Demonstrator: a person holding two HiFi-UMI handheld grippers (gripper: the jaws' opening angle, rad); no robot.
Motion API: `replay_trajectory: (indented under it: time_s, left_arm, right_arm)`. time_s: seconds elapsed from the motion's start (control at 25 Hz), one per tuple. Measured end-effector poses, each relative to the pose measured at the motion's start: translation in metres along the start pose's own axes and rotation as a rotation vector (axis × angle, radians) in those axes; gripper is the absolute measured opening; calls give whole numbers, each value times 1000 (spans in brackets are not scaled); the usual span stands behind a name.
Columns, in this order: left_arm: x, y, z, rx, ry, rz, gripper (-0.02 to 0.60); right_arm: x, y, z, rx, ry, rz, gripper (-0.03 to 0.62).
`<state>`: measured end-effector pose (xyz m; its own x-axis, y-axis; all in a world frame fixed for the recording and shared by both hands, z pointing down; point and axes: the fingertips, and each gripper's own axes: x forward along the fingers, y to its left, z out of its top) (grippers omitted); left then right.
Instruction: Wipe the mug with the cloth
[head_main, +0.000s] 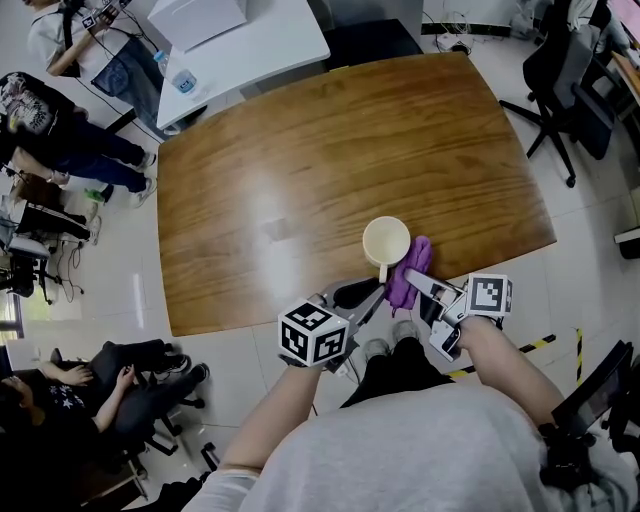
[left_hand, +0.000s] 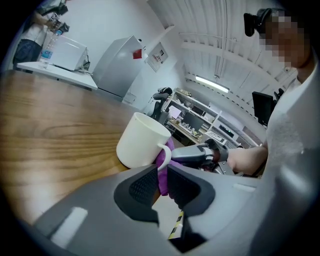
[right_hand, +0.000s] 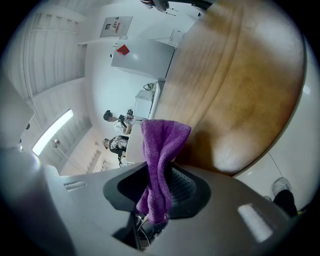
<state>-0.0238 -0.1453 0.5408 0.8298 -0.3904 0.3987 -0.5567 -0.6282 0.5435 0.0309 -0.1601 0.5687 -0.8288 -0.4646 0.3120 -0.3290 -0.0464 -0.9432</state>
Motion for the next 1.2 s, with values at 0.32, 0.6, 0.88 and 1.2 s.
replay_trajectory:
  time_s: [0.32,0.6,0.88,1.2]
  left_arm:
    - [-13,10,3,20,-58,-1,21]
    - [-45,-5,33,95,-194,7,11]
    - [-82,-65,52,155,-299,-67,0]
    - [-95,-176,-8,308,-241,-39,0]
  right_arm:
    - [3,7,1,-53,-12,12,109]
    - [-25,74,3,-521,-31,44,109]
    - [-66,139,-39,-1010,52,31,109]
    - [-137,149,-129,-1236,178,106,109]
